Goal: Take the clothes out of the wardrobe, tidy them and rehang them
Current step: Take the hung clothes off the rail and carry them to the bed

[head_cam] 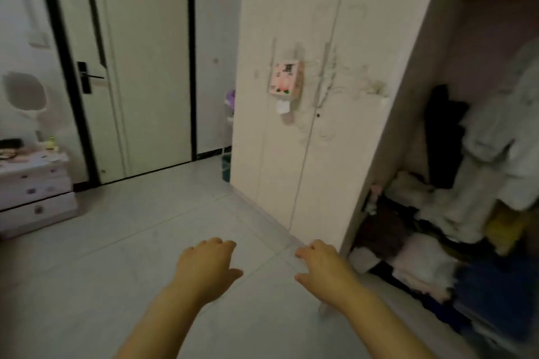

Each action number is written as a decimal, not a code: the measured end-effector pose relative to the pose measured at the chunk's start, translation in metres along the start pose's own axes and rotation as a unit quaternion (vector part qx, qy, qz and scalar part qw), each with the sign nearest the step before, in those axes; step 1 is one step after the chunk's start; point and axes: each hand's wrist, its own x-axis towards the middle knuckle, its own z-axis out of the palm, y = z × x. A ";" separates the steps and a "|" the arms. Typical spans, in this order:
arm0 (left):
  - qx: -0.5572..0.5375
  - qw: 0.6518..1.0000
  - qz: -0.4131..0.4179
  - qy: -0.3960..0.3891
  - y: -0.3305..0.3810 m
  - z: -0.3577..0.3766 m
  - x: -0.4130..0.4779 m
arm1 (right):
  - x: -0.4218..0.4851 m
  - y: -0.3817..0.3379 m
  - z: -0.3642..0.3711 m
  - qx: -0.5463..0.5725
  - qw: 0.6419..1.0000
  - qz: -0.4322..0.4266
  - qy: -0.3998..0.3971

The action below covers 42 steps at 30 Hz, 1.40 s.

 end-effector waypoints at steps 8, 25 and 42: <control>0.002 0.980 0.197 -0.021 0.224 0.008 0.107 | -0.051 0.204 -0.050 0.003 0.988 0.152 0.018; 0.015 0.923 0.381 -0.053 0.463 0.012 0.355 | 0.036 0.455 -0.141 -0.004 0.959 0.262 0.106; -0.058 0.924 0.377 -0.009 0.662 -0.050 0.614 | 0.212 0.687 -0.294 -0.034 0.963 0.192 0.186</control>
